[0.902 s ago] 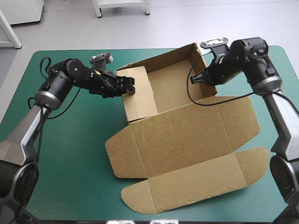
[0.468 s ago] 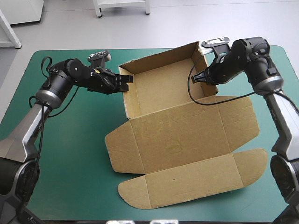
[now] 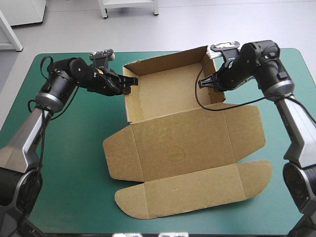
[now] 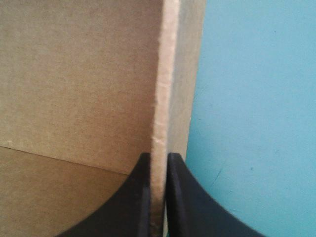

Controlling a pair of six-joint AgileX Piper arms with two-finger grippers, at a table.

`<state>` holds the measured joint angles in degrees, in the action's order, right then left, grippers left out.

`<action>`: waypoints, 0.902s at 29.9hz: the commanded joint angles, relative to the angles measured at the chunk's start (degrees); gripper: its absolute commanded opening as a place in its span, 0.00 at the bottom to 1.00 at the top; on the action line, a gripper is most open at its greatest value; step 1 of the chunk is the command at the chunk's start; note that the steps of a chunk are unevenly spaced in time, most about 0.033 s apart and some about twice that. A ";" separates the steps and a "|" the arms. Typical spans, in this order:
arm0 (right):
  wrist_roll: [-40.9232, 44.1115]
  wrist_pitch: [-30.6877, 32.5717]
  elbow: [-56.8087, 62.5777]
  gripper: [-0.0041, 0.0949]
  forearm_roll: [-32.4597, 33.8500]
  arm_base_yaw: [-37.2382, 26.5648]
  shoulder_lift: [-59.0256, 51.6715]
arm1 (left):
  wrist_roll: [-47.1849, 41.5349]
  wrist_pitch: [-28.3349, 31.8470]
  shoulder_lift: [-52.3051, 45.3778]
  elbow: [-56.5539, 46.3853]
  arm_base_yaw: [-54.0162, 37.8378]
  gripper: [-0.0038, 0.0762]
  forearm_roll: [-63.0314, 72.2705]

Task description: Fold the box

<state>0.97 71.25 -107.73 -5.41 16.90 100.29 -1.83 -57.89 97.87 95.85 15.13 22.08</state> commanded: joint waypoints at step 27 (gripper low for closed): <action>12.40 0.21 4.47 0.04 3.36 11.60 5.59 | -1.68 -4.78 3.49 6.24 2.61 0.04 -13.68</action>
<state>14.70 71.17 -103.17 0.63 27.65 108.73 -4.93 -66.07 103.86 98.85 16.78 5.28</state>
